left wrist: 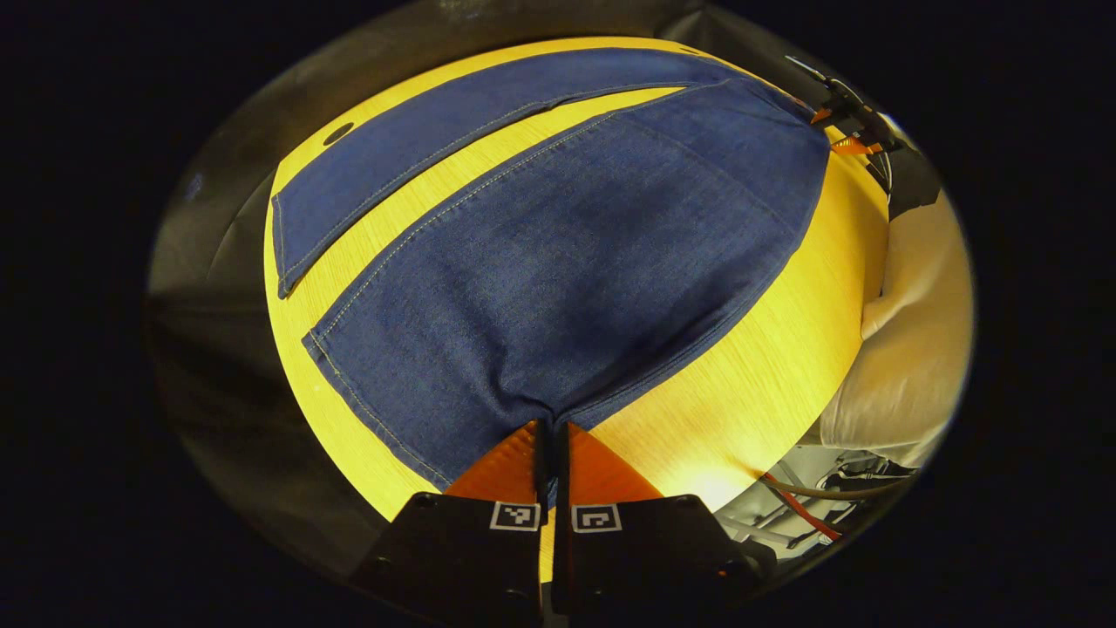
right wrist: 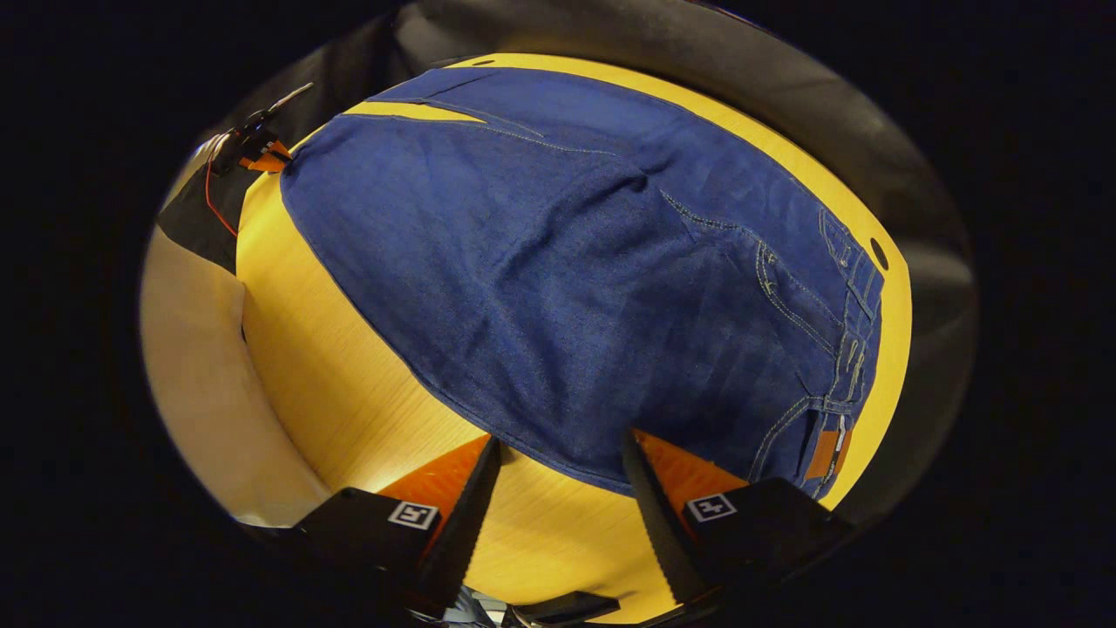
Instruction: Grasp the waist and the cuffs of the jeans and fold them to make the two legs overlap; first hold the waist and fold one-third of the jeans toward the cuffs, then hold the cuffs and fold the remaining one-third in the same direction to finish folding.
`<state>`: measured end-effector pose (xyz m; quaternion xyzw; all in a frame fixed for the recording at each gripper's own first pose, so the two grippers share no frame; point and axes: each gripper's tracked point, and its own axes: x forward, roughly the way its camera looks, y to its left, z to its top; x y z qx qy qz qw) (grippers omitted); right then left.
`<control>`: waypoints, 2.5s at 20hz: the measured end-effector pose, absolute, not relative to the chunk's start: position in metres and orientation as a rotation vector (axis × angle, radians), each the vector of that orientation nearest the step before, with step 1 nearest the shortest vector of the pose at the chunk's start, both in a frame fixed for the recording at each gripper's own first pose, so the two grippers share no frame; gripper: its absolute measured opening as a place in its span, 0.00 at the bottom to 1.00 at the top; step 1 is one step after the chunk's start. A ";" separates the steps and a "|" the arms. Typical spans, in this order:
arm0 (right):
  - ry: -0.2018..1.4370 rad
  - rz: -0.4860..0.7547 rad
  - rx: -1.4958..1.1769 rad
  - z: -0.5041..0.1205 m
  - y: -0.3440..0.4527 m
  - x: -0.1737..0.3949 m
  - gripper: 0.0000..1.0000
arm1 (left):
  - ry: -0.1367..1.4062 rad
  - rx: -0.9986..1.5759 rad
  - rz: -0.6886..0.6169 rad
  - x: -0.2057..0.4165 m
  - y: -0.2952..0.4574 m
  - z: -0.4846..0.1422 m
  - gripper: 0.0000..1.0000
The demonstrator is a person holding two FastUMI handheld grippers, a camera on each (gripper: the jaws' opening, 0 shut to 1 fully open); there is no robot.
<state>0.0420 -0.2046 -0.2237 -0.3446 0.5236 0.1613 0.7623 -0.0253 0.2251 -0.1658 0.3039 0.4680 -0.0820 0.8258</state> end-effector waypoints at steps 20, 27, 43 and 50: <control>0.984 0.081 -0.702 -0.199 -0.191 0.047 0.03 | 0.746 0.520 0.049 -0.022 0.224 -0.140 0.00; 0.828 0.016 -0.551 -0.143 -0.174 0.074 0.03 | 0.484 0.409 0.212 -0.002 0.218 -0.058 0.00; 0.512 -0.023 -0.426 -0.051 -0.144 0.314 0.02 | 0.188 0.258 0.458 0.133 0.226 0.043 0.00; 0.609 -0.027 -0.447 -0.134 -0.168 0.383 0.02 | 0.295 0.315 0.485 0.205 0.227 0.002 0.00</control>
